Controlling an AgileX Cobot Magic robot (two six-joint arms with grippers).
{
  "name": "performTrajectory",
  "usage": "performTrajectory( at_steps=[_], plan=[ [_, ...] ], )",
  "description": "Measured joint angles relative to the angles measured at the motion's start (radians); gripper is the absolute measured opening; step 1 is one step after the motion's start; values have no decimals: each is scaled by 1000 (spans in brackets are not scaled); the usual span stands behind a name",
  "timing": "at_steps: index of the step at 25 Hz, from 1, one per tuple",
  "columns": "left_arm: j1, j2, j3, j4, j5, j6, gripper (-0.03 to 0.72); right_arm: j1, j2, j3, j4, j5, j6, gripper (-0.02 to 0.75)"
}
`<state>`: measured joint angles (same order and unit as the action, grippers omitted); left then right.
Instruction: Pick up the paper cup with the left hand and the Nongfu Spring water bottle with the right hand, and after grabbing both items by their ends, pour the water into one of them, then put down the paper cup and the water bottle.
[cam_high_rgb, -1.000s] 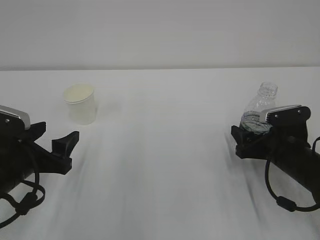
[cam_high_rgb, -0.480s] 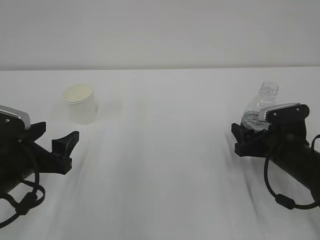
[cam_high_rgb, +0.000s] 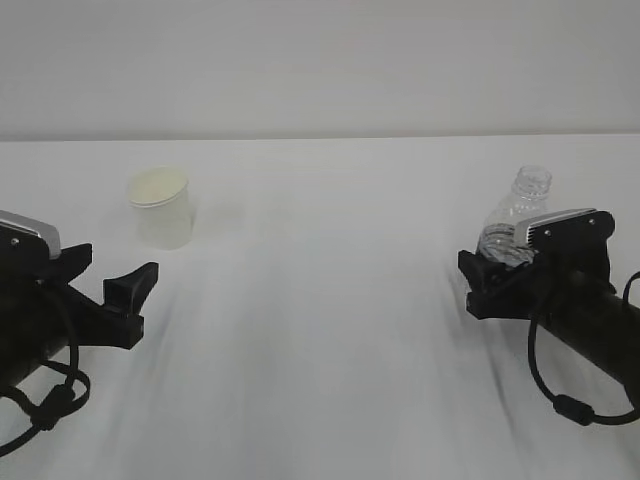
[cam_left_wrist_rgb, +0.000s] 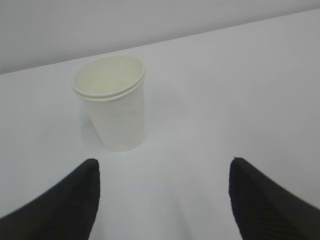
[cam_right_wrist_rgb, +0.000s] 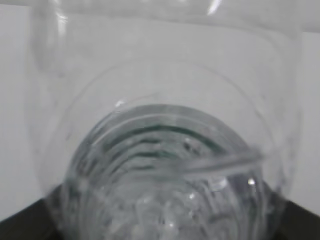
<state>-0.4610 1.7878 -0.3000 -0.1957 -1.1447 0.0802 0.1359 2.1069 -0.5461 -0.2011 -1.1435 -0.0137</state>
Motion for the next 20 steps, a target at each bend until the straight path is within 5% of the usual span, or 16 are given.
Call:
performTrajectory(
  at_steps=[20],
  plan=[
    [0, 60, 0, -31, 0, 0, 578, 0, -121, 47, -16, 78, -7, 491]
  ],
)
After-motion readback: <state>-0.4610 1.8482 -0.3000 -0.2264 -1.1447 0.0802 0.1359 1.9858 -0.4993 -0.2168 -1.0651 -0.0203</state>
